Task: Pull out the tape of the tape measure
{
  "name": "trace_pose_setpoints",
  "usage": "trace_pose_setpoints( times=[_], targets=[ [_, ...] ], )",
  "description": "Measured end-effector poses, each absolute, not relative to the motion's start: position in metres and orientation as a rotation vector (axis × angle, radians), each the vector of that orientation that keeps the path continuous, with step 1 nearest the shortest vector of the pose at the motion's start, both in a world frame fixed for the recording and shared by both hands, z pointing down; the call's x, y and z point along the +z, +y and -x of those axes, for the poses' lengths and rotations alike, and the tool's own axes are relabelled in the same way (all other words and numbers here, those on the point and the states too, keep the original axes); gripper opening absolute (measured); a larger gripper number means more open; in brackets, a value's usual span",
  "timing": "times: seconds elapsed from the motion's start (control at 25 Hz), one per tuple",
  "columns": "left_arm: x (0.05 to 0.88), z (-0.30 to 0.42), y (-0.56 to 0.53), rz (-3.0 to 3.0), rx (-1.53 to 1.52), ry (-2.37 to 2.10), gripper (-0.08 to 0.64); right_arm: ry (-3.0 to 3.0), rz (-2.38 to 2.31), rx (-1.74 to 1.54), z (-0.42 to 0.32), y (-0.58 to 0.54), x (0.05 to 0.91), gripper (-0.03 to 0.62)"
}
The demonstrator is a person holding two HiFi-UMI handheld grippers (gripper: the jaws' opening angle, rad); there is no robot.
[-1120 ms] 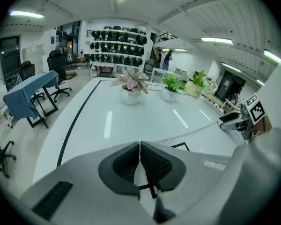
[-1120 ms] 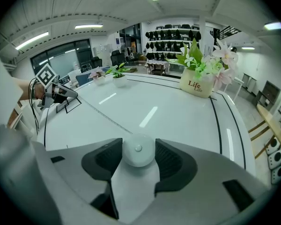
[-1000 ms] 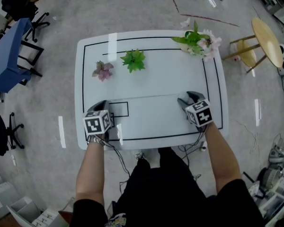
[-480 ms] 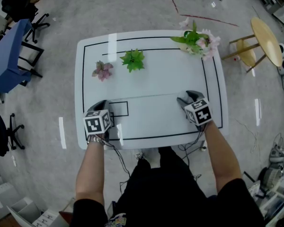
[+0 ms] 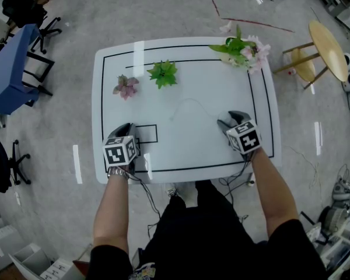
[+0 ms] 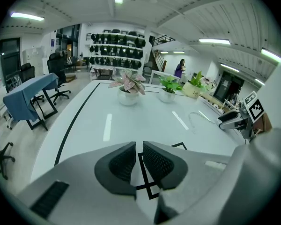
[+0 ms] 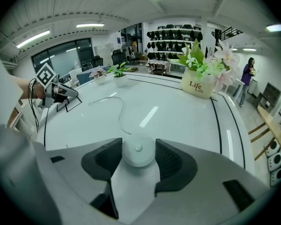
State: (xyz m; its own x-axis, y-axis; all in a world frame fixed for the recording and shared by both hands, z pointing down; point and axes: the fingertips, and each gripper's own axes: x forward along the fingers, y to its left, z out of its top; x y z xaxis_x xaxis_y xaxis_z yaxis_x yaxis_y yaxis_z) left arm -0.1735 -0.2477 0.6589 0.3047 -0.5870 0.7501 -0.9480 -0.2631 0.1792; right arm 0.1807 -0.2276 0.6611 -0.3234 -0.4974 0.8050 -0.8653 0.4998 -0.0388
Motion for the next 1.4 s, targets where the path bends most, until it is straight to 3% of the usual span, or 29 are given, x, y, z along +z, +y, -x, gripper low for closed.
trace_pose_setpoints(
  times=[0.36,0.52,0.76,1.4],
  targets=[
    [0.659,0.169,-0.247,-1.962,0.734,-1.347,0.061,-1.984,-1.115,0.609,-0.181,-0.228,0.663,0.224],
    [0.655,0.165,-0.246,-1.976,0.731,-1.335,0.104,-1.985,-1.116,0.601,-0.182,-0.228,0.662,0.226],
    [0.632,0.160,-0.248,-2.039,0.693,-1.337,0.123,-2.033,-1.124,0.560,-0.176,-0.229,0.645,0.270],
    [0.482,0.157,-0.220,-2.371,0.453,-1.427,0.132,-2.260,-1.393,0.246,-0.128,-0.214,0.496,0.236]
  ],
)
